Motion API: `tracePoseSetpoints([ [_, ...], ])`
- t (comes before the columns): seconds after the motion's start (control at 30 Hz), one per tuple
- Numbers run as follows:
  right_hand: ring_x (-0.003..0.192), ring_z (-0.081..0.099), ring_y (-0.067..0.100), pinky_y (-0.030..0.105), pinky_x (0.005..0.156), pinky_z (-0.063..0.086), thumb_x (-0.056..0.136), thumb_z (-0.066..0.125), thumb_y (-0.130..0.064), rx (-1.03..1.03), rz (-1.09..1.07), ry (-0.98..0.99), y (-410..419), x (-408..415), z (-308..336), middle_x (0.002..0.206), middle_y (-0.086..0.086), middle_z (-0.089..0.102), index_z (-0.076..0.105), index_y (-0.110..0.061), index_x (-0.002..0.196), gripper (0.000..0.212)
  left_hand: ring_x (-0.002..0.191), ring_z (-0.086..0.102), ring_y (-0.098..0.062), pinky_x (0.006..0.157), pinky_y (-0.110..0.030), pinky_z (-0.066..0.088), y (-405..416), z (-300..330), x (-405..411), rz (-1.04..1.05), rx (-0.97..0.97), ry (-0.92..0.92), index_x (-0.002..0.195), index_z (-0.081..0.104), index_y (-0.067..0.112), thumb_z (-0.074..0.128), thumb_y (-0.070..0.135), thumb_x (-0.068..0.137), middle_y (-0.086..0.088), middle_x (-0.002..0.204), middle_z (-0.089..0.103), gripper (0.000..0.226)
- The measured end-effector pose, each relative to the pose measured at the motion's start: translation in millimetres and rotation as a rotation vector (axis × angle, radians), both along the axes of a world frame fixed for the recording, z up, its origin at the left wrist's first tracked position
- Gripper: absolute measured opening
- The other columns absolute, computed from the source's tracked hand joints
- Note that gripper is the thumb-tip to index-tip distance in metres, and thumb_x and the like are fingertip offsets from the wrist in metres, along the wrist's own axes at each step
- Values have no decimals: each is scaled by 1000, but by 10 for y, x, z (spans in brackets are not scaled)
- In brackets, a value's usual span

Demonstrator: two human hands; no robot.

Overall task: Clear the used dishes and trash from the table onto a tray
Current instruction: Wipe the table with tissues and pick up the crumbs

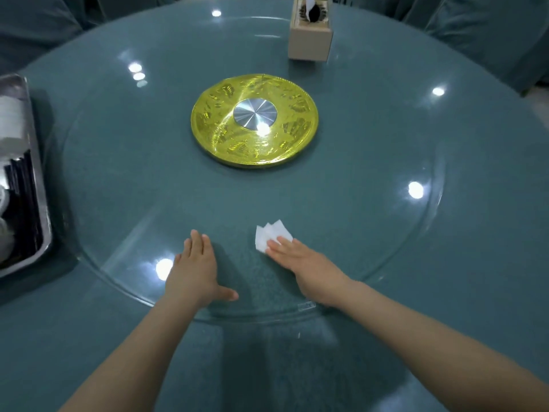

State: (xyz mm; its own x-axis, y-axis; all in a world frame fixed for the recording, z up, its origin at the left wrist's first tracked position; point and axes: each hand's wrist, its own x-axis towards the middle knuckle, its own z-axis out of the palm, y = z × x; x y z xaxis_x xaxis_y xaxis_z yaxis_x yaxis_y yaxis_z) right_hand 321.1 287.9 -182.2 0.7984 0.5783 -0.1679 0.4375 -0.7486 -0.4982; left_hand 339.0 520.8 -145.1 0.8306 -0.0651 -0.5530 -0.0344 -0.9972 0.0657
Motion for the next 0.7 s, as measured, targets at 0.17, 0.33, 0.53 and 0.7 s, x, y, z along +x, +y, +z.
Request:
tracePoseSetpoints([
  [0.17,142,16,11,9,113,0,72,30,23,194,-212,24,-187,-108,152,146,-10,20,39,-12,143,80,146,-6,-31,118,-44,12,77,-6,48,-22,19,15,147,-13,0,76,61,63,-18,156,-19,137],
  [0.33,145,22,18,28,114,22,74,30,22,133,-769,-169,-606,506,145,156,-1,25,35,-17,147,82,147,-5,-31,118,-44,10,86,-20,59,-36,40,-3,147,-14,0,74,64,63,-18,156,-19,137],
  [0.53,136,28,33,40,108,31,77,38,12,6,-946,-54,-410,1134,35,147,11,31,32,-6,140,66,146,-5,-33,119,-41,11,41,-47,34,-12,-2,-21,147,-13,-1,75,62,63,-20,156,-18,137],
  [0.7,119,39,30,35,80,42,70,34,14,30,-595,-81,322,1018,10,144,7,32,29,-18,144,81,146,-10,-29,118,-40,7,60,-91,-3,27,-71,-30,147,-15,2,76,61,63,-16,156,-21,138],
])
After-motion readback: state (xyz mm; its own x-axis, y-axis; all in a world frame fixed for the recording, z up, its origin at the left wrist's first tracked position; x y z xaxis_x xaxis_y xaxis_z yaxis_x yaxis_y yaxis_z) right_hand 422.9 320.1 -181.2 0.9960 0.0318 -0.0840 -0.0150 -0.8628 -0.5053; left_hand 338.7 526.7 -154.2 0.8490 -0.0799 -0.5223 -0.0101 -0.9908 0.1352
